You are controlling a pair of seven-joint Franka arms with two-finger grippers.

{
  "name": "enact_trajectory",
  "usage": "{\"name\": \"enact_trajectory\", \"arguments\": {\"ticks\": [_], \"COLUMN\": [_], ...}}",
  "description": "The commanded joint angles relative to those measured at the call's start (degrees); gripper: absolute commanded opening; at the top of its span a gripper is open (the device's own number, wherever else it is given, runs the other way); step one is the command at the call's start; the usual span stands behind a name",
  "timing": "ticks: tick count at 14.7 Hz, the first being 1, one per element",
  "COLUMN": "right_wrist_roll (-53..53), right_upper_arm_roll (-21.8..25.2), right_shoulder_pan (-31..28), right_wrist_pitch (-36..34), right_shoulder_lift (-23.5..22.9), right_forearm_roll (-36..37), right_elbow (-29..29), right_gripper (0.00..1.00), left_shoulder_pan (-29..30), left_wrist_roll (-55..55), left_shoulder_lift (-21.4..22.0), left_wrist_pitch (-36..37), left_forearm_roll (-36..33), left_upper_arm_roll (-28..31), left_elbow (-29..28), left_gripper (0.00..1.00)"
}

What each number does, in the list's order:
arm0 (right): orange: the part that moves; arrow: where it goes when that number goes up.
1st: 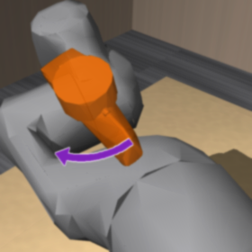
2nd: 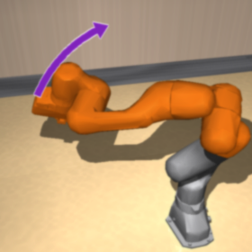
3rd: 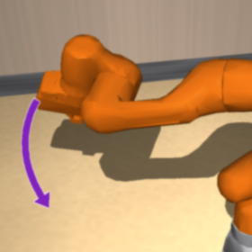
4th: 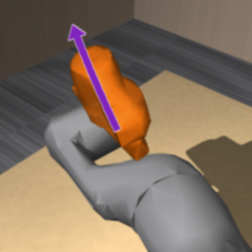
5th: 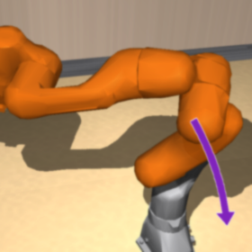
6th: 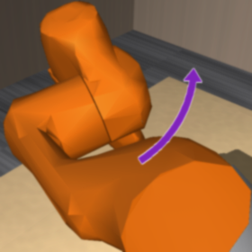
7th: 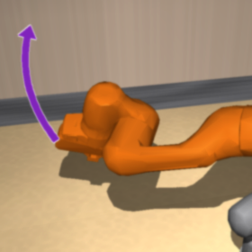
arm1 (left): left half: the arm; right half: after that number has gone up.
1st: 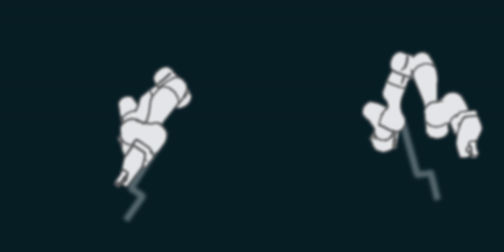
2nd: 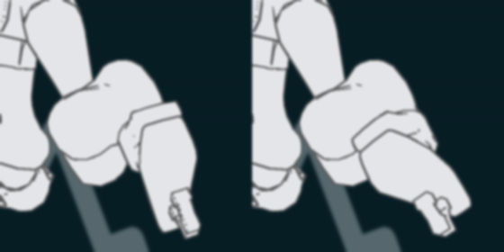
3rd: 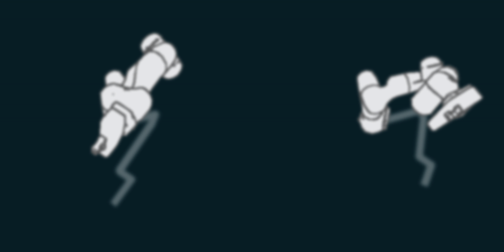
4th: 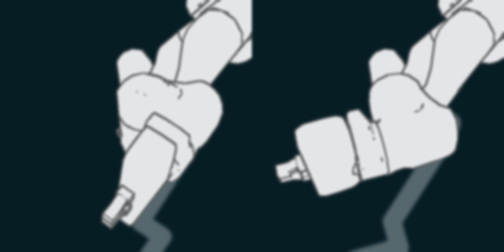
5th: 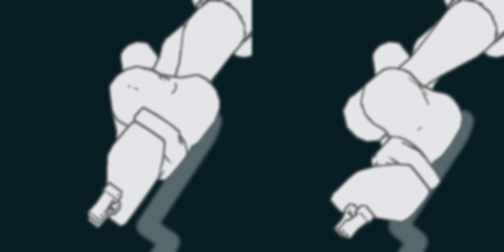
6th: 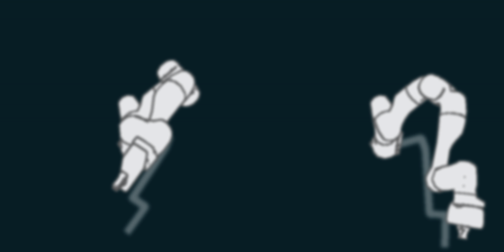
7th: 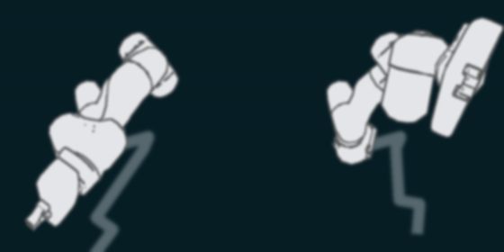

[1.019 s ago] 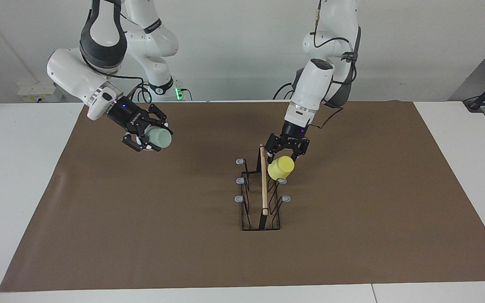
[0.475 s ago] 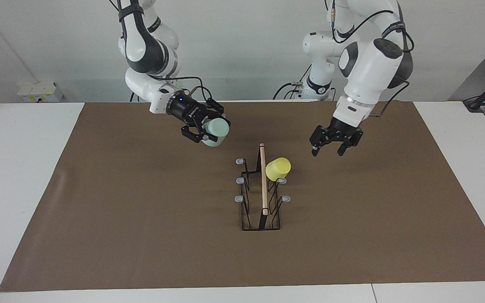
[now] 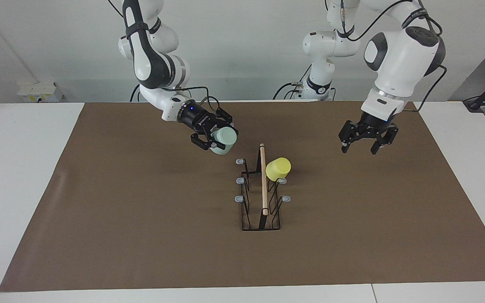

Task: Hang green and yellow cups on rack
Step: 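Release the yellow cup on the peg while the right gripper carries green, then push the green cup onto the rack peg with the right gripper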

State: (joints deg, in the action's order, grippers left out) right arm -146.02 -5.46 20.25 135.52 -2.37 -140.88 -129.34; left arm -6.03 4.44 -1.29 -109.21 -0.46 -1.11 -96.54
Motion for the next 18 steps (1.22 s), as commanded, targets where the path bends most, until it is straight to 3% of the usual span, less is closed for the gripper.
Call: {"name": "enact_trajectory", "arguments": {"ticks": [1,4,8,11,18], "right_wrist_roll": [-1.8,-4.6,-7.5,-10.4,-15.8], "right_upper_arm_roll": [0.2,0.2,0.2,0.3,0.3], "right_shoulder_pan": [0.8,2.9,2.9,2.7,2.1], "right_wrist_pitch": [0.4,0.4,-1.1,-6.3,-11.2], "right_shoulder_lift": [-2.3,-4.5,-8.8,-12.4,-17.2], "right_forearm_roll": [-2.4,-7.8,-8.9,-9.9,-11.5], "right_elbow": [2.9,3.9,6.2,6.2,5.6], "right_gripper": [0.08,0.08,0.09,0.1,0.1], "left_shoulder_pan": [-0.7,-0.7,-1.3,-1.2,-0.4], "left_wrist_roll": [4.1,6.8,7.3,7.2,7.5], "left_shoulder_lift": [-0.4,0.2,0.3,1.2,2.3], "left_wrist_pitch": [7.7,11.6,16.6,19.8,19.8], "left_forearm_roll": [-1.6,-1.6,-1.9,-1.9,-1.8], "left_upper_arm_roll": [2.0,3.6,4.7,4.7,4.4], "left_elbow": [5.6,6.6,9.3,8.7,6.7], "left_gripper": [1.0,1.0,1.0,1.0,1.0]}}
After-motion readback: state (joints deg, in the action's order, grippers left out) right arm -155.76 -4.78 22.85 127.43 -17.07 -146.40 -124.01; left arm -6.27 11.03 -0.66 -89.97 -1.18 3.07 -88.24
